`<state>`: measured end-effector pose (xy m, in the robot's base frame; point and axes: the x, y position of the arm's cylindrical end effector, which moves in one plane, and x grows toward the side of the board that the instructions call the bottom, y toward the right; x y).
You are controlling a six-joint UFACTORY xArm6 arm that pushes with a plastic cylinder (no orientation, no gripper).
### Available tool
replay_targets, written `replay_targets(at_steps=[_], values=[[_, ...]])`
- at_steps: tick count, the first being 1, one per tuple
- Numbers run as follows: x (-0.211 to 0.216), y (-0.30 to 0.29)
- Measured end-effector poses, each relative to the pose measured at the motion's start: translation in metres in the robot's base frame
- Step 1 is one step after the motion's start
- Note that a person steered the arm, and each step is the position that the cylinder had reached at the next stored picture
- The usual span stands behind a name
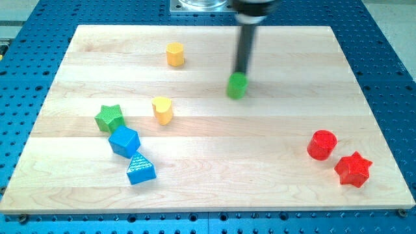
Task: Push the green star into the green circle
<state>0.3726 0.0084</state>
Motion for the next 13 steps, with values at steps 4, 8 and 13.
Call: replay_targets(at_steps=[4, 8, 13], values=[[0.000, -0.111], [0.134, -0.153], [0.096, -0.177]])
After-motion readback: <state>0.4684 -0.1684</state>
